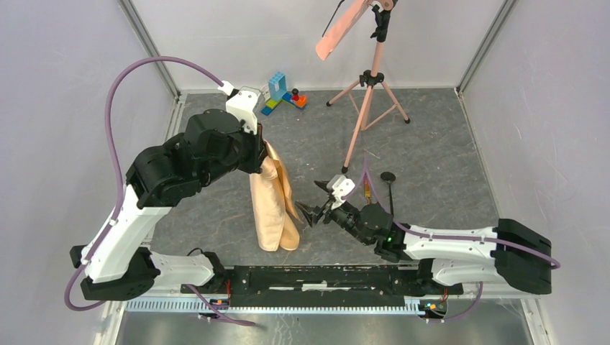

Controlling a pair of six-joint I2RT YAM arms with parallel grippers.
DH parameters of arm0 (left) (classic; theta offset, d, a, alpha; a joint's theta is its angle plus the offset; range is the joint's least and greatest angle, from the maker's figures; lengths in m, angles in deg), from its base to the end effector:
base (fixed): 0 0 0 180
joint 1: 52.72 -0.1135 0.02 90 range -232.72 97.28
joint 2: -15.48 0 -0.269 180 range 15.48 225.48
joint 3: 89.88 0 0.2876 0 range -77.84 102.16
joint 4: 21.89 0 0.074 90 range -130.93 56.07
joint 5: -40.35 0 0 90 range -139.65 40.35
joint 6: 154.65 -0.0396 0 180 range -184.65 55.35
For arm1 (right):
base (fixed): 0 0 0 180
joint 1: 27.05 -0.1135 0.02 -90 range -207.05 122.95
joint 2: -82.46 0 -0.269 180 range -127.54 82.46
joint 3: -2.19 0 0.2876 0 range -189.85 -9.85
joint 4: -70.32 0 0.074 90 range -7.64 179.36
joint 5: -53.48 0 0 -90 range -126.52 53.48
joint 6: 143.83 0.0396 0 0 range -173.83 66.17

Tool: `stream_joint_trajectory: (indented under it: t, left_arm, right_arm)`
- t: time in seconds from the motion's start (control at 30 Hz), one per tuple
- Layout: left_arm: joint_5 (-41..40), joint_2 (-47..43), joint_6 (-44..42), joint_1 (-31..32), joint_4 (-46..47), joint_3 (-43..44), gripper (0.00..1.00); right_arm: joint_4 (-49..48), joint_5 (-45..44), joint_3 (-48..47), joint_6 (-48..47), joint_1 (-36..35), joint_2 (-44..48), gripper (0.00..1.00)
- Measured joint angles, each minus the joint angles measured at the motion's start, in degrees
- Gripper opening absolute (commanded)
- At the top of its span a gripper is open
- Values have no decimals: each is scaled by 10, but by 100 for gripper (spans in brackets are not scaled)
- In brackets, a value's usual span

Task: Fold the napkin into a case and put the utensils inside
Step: Pick up the crumpled napkin from the center of the board.

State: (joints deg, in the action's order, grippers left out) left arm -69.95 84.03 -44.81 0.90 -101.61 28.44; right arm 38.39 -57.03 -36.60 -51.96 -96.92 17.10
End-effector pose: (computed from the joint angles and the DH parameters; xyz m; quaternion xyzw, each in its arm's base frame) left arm 0.1319 -0.1558 0.5280 0.1632 0.8411 -0.1723 0.4860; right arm 0.1079 0.2541 0.2397 -0.2613 0.6229 0.3292 0.6598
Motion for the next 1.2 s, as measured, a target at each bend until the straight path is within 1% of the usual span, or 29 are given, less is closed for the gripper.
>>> stream_joint_trajectory:
  t: [0.17, 0.23, 0.3, 0.43, 0.57, 0.7, 0.8, 0.87, 1.0, 1.13, 1.2]
  left_arm:
    - [2, 2, 0, -3, 0, 0, 2]
    - [6, 3, 0, -4, 0, 2, 2]
    - [9, 5, 0, -5, 0, 6, 2]
    - [10, 5, 0, -6, -1, 11, 2]
    - [10, 5, 0, -7, -2, 13, 2]
    - [10, 5, 0, -9, -5, 13, 2]
    - [10, 5, 0, -9, -8, 13, 2]
    - [10, 5, 0, -9, -9, 13, 2]
    - [10, 5, 0, -9, -9, 13, 2]
    - [10, 5, 0, -9, -10, 14, 2]
    - [10, 5, 0, -9, -13, 16, 2]
  right_arm:
    - [5, 24, -14, 2, -1, -66, 72]
    - [10, 26, -21, 2, -2, -89, 67]
    - [10, 23, -27, 3, -2, -104, 66]
    - [17, 5, -39, 8, -3, -122, 71]
    - [38, -8, -39, 13, -14, -103, 74]
    - [68, -12, -39, 8, -35, -33, 76]
    - [66, -10, -39, 2, -40, 14, 77]
    - [55, -6, -39, -1, -40, 25, 76]
    - [46, 2, -50, -3, -39, -9, 72]
    - [46, -1, -65, -2, -39, -61, 61]
    - [46, -16, -72, -2, -39, -81, 59]
